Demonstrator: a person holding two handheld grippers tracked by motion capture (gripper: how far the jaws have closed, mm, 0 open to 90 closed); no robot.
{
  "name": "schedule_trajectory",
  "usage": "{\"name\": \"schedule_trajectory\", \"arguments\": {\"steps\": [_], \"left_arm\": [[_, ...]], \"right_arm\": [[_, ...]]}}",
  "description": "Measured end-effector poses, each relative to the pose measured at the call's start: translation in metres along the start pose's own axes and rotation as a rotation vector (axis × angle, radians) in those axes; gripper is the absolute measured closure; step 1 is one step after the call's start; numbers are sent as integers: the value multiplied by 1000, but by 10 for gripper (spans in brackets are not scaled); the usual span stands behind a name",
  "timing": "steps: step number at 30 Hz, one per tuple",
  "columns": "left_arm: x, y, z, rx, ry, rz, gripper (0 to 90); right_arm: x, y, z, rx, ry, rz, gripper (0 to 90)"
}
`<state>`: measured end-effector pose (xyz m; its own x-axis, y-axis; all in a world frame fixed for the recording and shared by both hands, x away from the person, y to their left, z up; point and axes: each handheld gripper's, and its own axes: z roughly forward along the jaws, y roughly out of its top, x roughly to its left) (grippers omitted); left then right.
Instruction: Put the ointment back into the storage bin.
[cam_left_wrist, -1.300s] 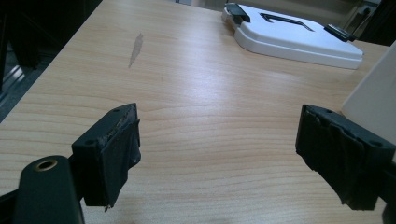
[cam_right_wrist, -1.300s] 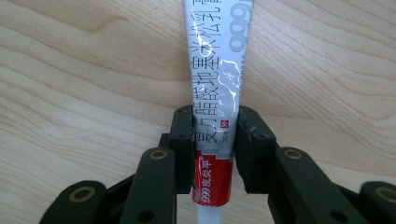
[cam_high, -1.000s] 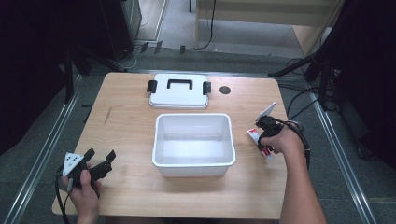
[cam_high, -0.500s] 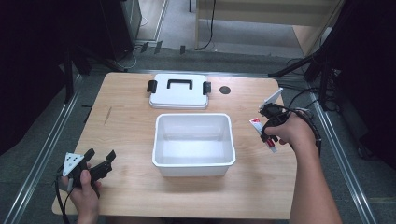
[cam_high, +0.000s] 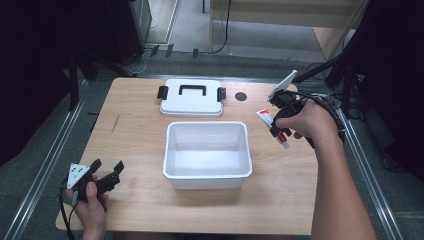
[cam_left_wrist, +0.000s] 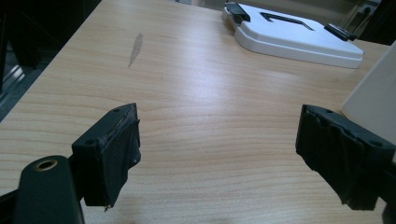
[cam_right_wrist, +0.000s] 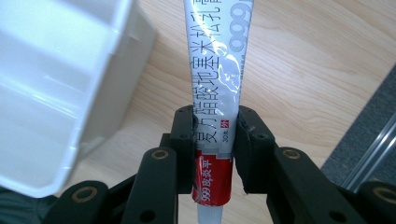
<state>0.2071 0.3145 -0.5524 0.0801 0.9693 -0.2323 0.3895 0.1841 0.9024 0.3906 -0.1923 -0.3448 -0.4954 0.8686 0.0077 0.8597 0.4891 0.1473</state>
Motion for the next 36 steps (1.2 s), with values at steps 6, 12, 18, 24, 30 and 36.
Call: {"name": "schedule_trajectory", "arguments": {"steps": [6, 12, 18, 24, 30, 36], "left_arm": [[0, 0, 0, -4, -2, -2, 145], [0, 0, 0, -4, -2, -1, 145], [0, 0, 0, -4, -4, -3, 145], [0, 0, 0, -3, -6, -3, 145], [0, 0, 0, -2, -7, -4, 145], [0, 0, 0, -3, -6, -3, 145]], "right_arm": [[27, 13, -4, -6, 31, -45, 722], [52, 25, -3, -9, 37, -111, 722], [69, 31, 1, -5, 70, -146, 721], [92, 37, 9, 17, 98, -197, 721], [107, 37, 19, 27, 129, -245, 722], [114, 35, 32, 47, 156, -283, 721]]}}
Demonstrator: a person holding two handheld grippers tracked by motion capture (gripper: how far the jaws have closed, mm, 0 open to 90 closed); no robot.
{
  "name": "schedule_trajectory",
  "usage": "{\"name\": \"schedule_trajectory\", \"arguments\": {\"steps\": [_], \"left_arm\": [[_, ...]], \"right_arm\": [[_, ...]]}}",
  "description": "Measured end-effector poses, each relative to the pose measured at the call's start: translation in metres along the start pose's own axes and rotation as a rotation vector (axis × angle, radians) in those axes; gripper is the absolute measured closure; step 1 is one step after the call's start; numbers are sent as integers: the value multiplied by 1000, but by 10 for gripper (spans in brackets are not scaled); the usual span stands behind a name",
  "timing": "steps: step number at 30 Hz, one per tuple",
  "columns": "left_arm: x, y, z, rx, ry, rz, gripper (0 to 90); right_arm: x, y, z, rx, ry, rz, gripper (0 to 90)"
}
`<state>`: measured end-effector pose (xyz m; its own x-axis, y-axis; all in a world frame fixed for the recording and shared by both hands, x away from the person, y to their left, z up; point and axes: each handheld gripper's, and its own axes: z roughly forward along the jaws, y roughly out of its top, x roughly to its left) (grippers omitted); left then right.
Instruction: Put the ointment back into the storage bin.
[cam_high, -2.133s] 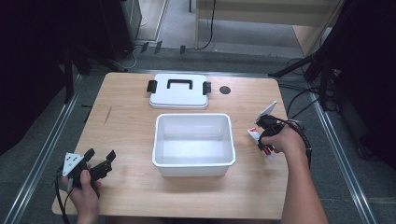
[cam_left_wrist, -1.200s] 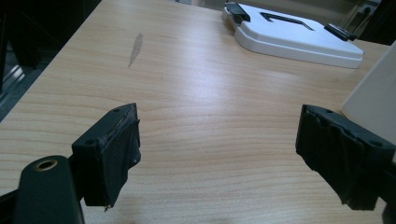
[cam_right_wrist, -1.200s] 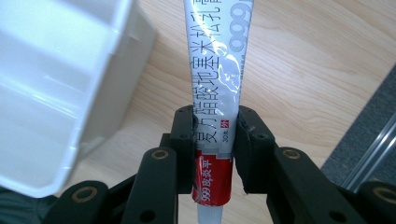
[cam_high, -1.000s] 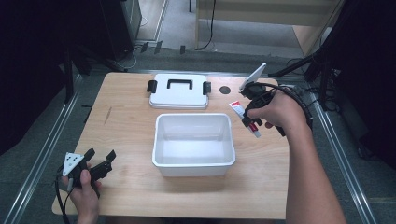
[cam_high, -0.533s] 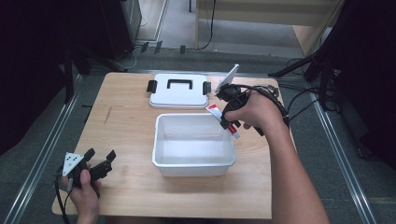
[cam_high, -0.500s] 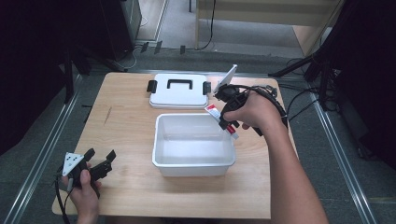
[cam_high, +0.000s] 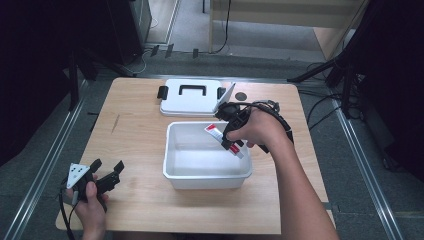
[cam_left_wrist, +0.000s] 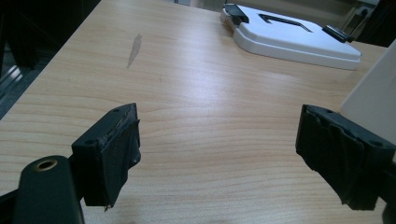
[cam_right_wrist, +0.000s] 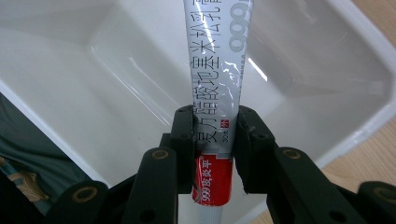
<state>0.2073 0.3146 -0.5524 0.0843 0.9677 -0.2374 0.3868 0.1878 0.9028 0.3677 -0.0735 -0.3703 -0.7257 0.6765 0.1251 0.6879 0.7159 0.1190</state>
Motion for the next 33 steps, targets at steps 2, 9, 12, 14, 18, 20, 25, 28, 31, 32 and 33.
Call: {"name": "schedule_trajectory", "arguments": {"steps": [2, 9, 12, 14, 18, 20, 25, 28, 31, 32, 33], "left_arm": [[0, 0, 0, 0, 0, 0, 145], [0, 0, 0, 0, 1, 0, 145], [0, 0, 0, -1, 1, 0, 145], [0, 0, 0, -2, 0, -1, 145], [0, 0, 0, 1, 0, 1, 145], [0, 0, 0, 1, 0, 0, 145], [0, 0, 0, 0, 0, 0, 145], [0, 0, 0, 1, 0, -1, 145], [0, 0, 0, 0, 0, 0, 145], [0, 0, 0, 1, -1, 0, 145], [0, 0, 0, 0, -1, 0, 146]], "right_arm": [[0, 0, 4, 5, 7, -4, 721], [-2, -4, 23, 27, 26, -12, 721], [-5, -5, 31, 34, 14, -5, 721], [-6, -5, 36, 34, 6, -5, 721], [-6, -4, 49, 39, -16, -16, 720], [-6, -3, 51, 41, -23, -26, 720], [-5, -1, 61, 34, -42, -51, 719], [-3, 2, 68, 38, -73, -75, 719], [-2, 2, 71, 40, -84, -78, 718], [-2, 3, 76, 48, -97, -88, 717], [-2, 3, 77, 51, -104, -90, 717]]}}
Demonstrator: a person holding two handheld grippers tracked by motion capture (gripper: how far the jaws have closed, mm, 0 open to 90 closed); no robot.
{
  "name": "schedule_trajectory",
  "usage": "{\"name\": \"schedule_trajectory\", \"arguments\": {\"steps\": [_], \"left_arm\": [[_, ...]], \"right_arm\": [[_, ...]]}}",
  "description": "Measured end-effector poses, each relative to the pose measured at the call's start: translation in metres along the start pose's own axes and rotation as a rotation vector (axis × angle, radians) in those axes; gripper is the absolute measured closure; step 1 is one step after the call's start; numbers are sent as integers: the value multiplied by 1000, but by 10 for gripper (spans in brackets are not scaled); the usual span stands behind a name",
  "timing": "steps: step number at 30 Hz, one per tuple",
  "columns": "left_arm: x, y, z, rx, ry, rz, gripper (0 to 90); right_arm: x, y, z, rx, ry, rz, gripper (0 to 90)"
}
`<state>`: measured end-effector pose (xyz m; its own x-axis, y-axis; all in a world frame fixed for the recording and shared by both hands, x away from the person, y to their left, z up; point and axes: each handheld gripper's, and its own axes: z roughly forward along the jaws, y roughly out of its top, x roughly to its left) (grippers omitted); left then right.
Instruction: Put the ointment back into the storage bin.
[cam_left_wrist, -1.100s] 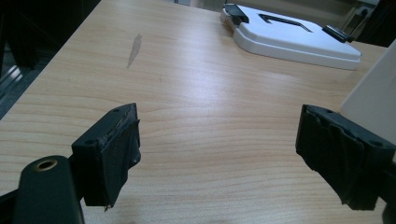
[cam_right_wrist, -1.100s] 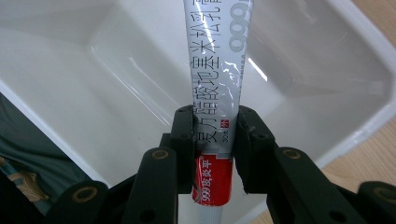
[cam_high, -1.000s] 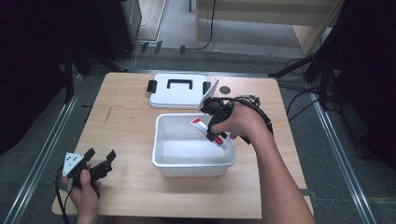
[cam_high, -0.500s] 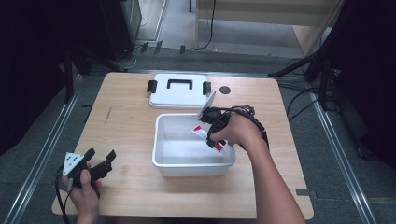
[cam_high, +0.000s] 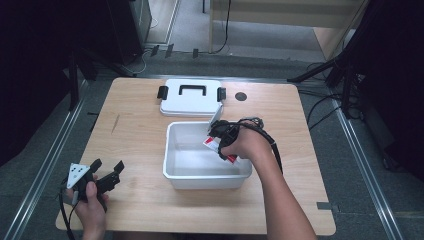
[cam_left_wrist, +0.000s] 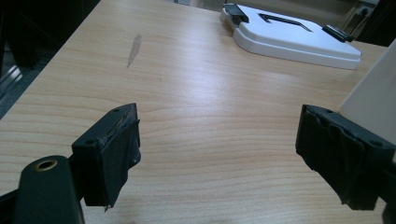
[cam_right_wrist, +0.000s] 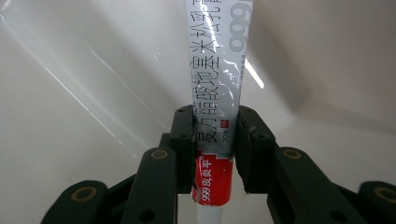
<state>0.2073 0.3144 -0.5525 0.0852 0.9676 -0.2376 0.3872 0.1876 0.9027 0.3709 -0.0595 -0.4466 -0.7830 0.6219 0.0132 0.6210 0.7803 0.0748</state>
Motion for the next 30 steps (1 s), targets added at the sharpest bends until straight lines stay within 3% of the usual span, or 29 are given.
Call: {"name": "schedule_trajectory", "arguments": {"steps": [5, 14, 30], "left_arm": [[0, 0, 0, 2, 0, -1, 145], [0, 0, 0, 3, 1, 0, 145], [1, 0, 0, 5, 0, -1, 146]], "right_arm": [[-1, 0, 8, -3, -22, -15, 716], [3, 0, 23, 27, -15, -32, 716], [5, 3, 29, 47, -13, -42, 716]]}}
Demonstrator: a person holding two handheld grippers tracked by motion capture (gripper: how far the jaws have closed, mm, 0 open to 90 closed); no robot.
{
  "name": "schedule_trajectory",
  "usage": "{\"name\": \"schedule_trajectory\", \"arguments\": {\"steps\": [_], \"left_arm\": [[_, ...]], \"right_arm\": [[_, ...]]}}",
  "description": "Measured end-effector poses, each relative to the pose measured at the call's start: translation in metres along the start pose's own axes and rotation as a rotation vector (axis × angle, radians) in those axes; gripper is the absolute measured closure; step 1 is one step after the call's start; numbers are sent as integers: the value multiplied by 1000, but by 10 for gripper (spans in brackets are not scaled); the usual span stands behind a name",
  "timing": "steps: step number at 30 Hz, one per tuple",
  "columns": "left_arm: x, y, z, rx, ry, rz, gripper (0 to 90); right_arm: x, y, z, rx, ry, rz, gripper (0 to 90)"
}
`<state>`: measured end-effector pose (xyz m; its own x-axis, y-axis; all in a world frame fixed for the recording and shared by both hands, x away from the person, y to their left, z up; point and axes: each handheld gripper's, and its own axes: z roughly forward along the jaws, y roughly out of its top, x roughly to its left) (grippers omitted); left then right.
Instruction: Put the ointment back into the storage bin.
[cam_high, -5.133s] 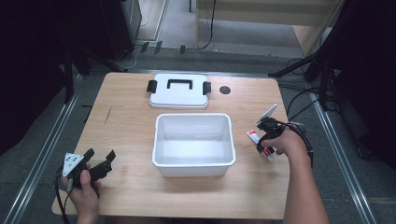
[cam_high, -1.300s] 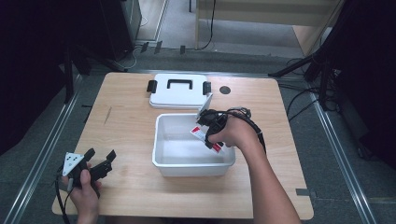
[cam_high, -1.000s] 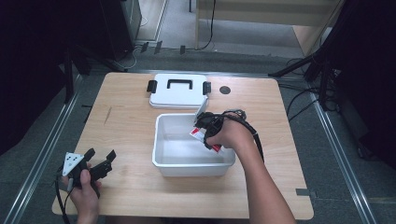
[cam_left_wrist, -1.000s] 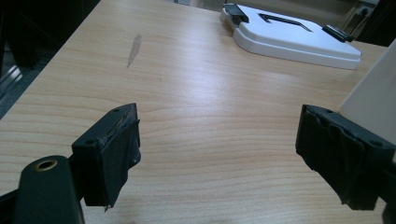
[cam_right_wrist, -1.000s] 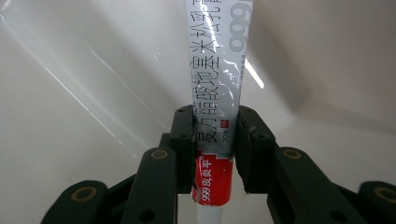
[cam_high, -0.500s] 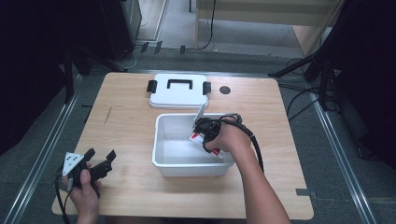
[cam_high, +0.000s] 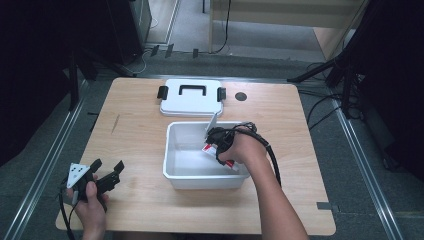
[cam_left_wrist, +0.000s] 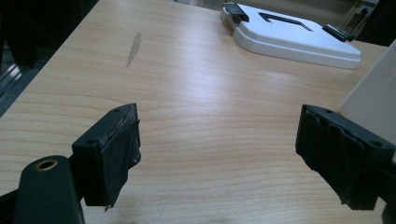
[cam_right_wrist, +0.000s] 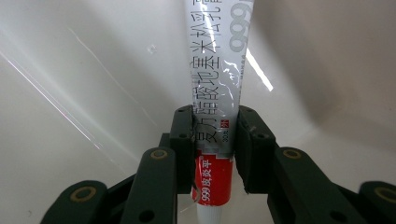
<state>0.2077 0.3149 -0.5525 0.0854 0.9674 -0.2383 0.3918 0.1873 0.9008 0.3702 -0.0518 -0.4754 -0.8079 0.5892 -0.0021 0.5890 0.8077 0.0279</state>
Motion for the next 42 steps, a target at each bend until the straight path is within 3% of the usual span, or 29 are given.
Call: {"name": "schedule_trajectory", "arguments": {"steps": [26, 32, 42], "left_arm": [[0, 0, 0, 2, -2, -3, 146], [0, 0, 0, 3, -4, -4, 146], [0, 0, 0, 5, -3, 0, 146]], "right_arm": [[0, 0, 0, 7, 8, 5, 703], [-2, 1, -1, -6, 42, 21, 505], [-2, -4, -11, -51, 42, 24, 381]]}}
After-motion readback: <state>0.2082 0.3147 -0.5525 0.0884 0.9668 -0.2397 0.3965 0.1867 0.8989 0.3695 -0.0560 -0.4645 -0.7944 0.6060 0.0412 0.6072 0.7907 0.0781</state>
